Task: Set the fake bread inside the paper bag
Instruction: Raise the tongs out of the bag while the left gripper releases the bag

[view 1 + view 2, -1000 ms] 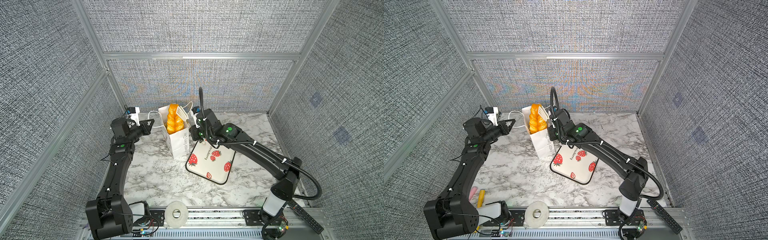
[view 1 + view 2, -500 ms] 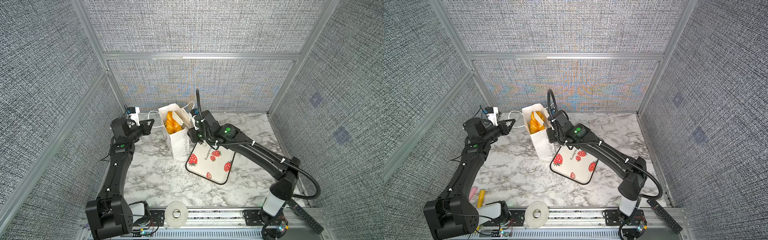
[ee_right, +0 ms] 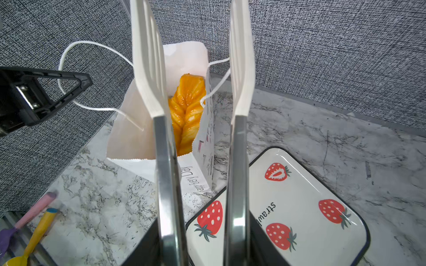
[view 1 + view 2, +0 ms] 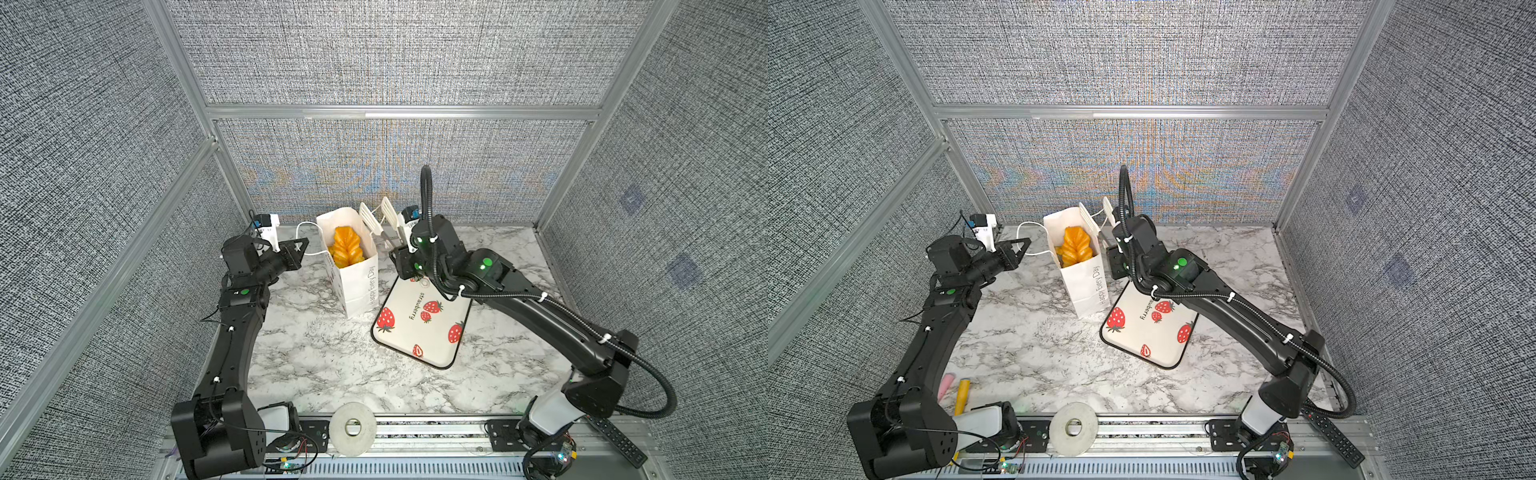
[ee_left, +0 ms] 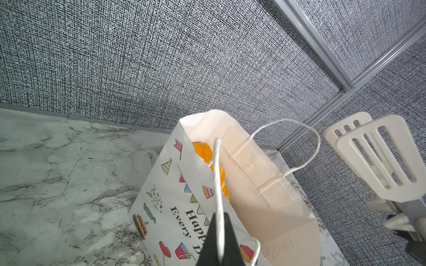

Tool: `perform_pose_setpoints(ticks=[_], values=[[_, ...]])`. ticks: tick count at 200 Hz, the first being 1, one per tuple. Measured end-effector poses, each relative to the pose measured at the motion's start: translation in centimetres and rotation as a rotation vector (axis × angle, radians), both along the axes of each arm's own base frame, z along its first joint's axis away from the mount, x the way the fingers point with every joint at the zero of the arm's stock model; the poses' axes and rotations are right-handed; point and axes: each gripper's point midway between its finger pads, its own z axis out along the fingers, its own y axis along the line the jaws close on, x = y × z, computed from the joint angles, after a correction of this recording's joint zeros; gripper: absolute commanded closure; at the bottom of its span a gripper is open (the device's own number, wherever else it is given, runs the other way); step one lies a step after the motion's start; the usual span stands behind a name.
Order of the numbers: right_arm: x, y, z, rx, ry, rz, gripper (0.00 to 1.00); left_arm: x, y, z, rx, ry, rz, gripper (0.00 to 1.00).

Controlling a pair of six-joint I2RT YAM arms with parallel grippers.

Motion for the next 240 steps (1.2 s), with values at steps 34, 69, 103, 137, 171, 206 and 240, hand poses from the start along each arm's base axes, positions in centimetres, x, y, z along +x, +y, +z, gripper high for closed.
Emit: perform_pose_setpoints(ticks=[34, 69, 103, 137, 171, 206, 240], values=[[0.1, -3.5, 0.6, 0.004, -0.024, -0.069, 0.55, -0.1, 0.0, 0.0, 0.0, -0.006, -0.002, 0.99], [0.2, -7.4, 0.3, 0.014, -0.026, -0.15, 0.54, -0.5, -0.2, 0.5, 0.0, -0.035, -0.01, 0.81], [0.0, -11.1, -0.6, 0.025, -0.016, -0.228, 0.55, -1.0, -0.4, 1.6, -0.001, -0.074, -0.018, 0.71], [-0.2, -14.8, -2.0, 0.03, 0.003, -0.31, 0.55, -1.9, -0.5, 2.9, 0.005, -0.13, -0.017, 0.53], [-0.3, -18.2, -3.5, 0.035, 0.028, -0.386, 0.54, -2.7, -0.4, 4.6, 0.017, -0.194, 0.0, 0.42], [0.1, -21.4, -5.5, 0.037, 0.072, -0.461, 0.55, -2.8, 0.2, 5.7, 0.03, -0.216, 0.04, 0.15], [0.9, -24.1, -7.9, 0.052, 0.145, -0.539, 0.55, -3.0, 1.0, 5.8, 0.044, -0.201, 0.104, 0.08]])
